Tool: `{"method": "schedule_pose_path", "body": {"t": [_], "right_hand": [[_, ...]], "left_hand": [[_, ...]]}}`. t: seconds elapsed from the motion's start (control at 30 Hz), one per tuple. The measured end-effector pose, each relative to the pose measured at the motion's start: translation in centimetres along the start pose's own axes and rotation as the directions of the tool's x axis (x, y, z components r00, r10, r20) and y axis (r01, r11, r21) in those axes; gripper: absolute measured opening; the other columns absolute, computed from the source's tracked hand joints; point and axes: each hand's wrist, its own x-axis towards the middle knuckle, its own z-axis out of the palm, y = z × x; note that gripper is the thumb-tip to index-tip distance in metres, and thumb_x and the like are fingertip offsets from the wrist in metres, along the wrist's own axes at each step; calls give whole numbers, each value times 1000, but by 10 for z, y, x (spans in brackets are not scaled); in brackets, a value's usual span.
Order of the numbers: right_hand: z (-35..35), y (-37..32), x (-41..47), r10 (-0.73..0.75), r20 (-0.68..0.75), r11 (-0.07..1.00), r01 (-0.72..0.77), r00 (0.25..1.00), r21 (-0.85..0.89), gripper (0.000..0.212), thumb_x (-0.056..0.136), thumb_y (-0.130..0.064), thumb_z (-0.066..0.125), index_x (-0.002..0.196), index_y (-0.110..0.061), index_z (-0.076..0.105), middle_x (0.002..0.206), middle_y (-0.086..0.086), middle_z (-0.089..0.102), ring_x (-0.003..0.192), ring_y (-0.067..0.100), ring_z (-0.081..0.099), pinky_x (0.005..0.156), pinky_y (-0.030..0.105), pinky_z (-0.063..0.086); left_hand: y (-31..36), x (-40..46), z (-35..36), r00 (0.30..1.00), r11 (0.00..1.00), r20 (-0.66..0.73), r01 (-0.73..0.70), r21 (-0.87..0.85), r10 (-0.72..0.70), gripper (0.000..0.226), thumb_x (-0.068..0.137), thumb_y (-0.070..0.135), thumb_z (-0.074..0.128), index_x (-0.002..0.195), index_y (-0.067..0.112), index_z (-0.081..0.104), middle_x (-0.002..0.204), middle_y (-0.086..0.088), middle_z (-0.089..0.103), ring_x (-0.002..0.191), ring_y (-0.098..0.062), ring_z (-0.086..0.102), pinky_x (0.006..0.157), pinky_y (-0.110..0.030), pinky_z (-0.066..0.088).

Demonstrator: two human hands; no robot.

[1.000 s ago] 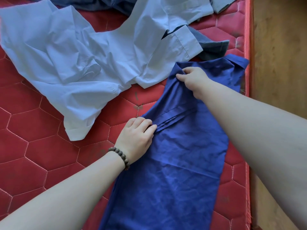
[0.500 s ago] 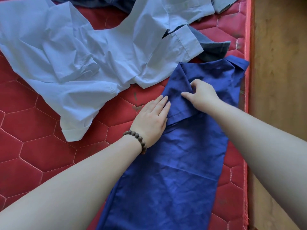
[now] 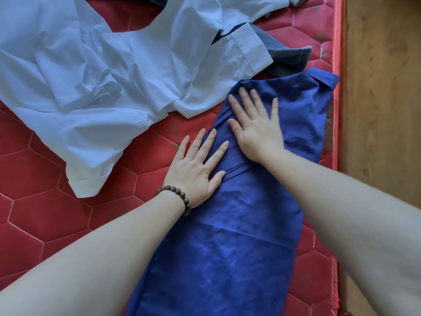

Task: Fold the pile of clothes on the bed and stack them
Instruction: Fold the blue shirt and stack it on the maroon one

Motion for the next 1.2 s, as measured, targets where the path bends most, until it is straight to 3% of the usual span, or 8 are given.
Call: {"method": "schedule_pose_path", "body": {"t": [0.17, 0.27, 0.33, 0.57, 0.7, 0.83, 0.97, 1.2], "right_hand": [[-7, 35, -11, 148, -95, 985, -155, 984, -74, 62, 101, -46, 16, 154, -15, 9, 163, 4, 4, 150, 20, 0, 118, 53, -6], [-2, 13, -49, -93, -200, 995, 99, 975, 23, 60, 100, -39, 30, 151, -7, 27, 159, 9, 21, 148, 24, 17, 119, 54, 7], [8, 9, -71, -239, -107, 971, 239, 965, -9, 62, 99, -45, 29, 151, -12, 28, 158, 6, 24, 147, 22, 20, 118, 54, 11], [-4, 90, -54, 173, -122, 981, -183, 977, -70, 67, 96, -53, 9, 154, -20, 11, 163, 2, 4, 150, 19, -1, 116, 52, -9], [-19, 100, -34, 195, -237, 980, -183, 952, 73, 65, 99, -45, 23, 154, -12, 14, 162, 6, 9, 149, 23, 5, 118, 50, -3], [-6, 102, -15, 171, -33, 985, -170, 985, 29, 64, 101, -50, 21, 155, -20, 7, 163, 0, 1, 149, 19, -4, 119, 49, -2], [-5, 97, -13, 251, -21, 967, -251, 968, -33, 64, 100, -54, 15, 155, -23, 4, 163, -1, -3, 149, 16, -8, 117, 54, -7], [4, 1, -98, 132, -317, 988, -96, 939, 125, 59, 98, -33, 36, 149, -3, 30, 158, 14, 21, 148, 28, 15, 116, 61, 8]], "left_hand": [[0, 0, -1, 1000, 1000, 7, 15, 20, -15, 64, 96, 57, 17, 154, 31, 6, 163, -7, 4, 150, -26, 2, 119, -50, 6], [1, 0, -2, 1000, 999, 4, 24, 26, -24, 65, 96, 57, 15, 155, 32, 5, 163, -6, 1, 150, -26, -1, 119, -50, 6], [1, 0, -3, 1000, 999, 8, 29, 29, -30, 65, 96, 58, 13, 154, 32, 4, 163, -6, 0, 150, -25, -2, 119, -50, 5], [3, -1, -4, 998, 998, 25, 49, 35, -50, 64, 95, 58, 6, 153, 34, -4, 162, -4, -6, 149, -23, -8, 120, -48, 0], [3, -1, -4, 999, 998, 10, 50, 34, -50, 64, 96, 57, 9, 154, 33, 1, 162, -5, -2, 150, -24, -4, 120, -48, 3], [3, -2, 0, 999, 998, -11, 43, 43, -42, 64, 96, 56, 13, 154, 32, 6, 162, -5, 4, 150, -24, 1, 120, -49, 6], [2, -2, 0, 999, 998, -27, 30, 47, -29, 64, 96, 56, 17, 154, 31, 10, 162, -6, 6, 150, -25, 4, 120, -49, 7], [6, -4, -4, 998, 993, -42, 53, 103, -49, 69, 95, 59, 13, 155, 25, 10, 161, -6, -5, 149, -24, -6, 117, -58, 0]]}}
